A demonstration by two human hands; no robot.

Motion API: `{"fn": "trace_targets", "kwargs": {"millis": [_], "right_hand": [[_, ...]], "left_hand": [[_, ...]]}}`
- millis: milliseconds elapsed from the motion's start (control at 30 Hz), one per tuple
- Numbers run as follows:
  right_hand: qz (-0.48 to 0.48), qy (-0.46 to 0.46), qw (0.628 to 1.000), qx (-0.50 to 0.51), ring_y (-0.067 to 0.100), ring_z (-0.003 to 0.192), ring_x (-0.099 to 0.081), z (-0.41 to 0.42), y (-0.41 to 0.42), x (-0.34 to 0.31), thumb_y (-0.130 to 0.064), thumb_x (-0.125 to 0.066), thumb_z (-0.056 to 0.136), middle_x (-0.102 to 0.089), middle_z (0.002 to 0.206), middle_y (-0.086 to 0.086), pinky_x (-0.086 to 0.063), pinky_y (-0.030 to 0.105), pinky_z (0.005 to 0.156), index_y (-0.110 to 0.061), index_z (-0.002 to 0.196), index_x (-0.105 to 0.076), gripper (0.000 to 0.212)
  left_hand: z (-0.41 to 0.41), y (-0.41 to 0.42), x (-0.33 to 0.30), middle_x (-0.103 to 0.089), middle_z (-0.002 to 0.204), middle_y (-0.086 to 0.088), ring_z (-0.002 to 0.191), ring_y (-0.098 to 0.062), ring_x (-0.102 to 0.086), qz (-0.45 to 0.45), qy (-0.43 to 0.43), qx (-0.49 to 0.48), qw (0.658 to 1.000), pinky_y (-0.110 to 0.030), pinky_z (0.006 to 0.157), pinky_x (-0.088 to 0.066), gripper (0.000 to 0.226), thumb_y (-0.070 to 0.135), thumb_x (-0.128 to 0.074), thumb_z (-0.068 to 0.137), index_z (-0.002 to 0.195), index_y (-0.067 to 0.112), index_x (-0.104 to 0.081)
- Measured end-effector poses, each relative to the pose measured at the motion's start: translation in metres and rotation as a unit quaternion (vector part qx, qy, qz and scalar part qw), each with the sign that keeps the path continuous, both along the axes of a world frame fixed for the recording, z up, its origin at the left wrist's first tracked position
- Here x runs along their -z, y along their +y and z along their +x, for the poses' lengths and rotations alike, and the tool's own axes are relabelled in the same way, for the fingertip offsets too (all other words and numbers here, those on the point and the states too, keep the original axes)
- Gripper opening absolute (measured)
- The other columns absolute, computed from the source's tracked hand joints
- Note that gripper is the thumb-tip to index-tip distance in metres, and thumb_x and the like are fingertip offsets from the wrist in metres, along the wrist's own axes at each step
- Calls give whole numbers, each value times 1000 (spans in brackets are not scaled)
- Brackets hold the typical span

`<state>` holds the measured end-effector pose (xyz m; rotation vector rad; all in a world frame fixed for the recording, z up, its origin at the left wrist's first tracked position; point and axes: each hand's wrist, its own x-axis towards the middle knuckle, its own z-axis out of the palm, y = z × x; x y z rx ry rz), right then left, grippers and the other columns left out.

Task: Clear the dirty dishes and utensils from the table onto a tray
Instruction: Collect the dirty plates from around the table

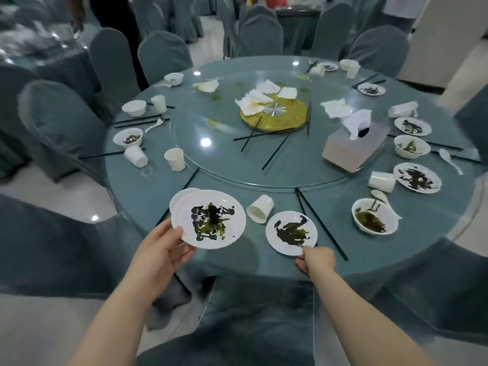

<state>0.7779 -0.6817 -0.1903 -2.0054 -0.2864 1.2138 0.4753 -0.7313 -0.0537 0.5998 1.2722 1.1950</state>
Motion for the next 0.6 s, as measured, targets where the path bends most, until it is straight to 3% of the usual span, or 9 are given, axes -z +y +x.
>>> {"fn": "trace_targets", "kwargs": {"millis": [167, 267, 433, 600], "right_hand": [[60, -33, 997, -28, 16, 44, -65, 17, -20, -22, -13, -60, 89, -69, 59, 8, -50, 24, 46, -9, 95, -54, 9], [133, -2, 991, -24, 11, 45, -60, 28, -32, -44, -14, -61, 91, -67, 67, 9, -47, 22, 47, -7, 100, -57, 12], [209, 44, 973, -91, 12, 48, -53, 38, -67, -93, -13, -60, 92, -62, 60, 6, -44, 24, 50, -8, 93, -62, 6], [240, 20, 959, -148, 12, 48, -54, 72, -125, -138, -14, -60, 91, -62, 66, 8, -43, 19, 44, -10, 98, -64, 9]], "left_hand": [[22, -16, 1, -73, 97, -5, 78, -23, -67, 4, 2, 0, 1000, -37, 79, -53, 35, 11, -53, 95, 130, 16, -54], [38, -25, 2, -72, 100, -7, 80, -23, -67, 10, 5, 11, 1000, -36, 76, -52, 38, 11, -53, 95, 132, 18, -51], [77, -54, 6, -71, 102, -8, 78, -21, -70, 5, -5, 21, 1000, -31, 67, -53, 40, 10, -52, 96, 135, 21, -48], [147, -99, -6, -74, 98, -5, 80, -20, -73, 17, -45, 67, 997, -27, 60, -56, 37, 10, -51, 97, 131, 21, -48]]}}
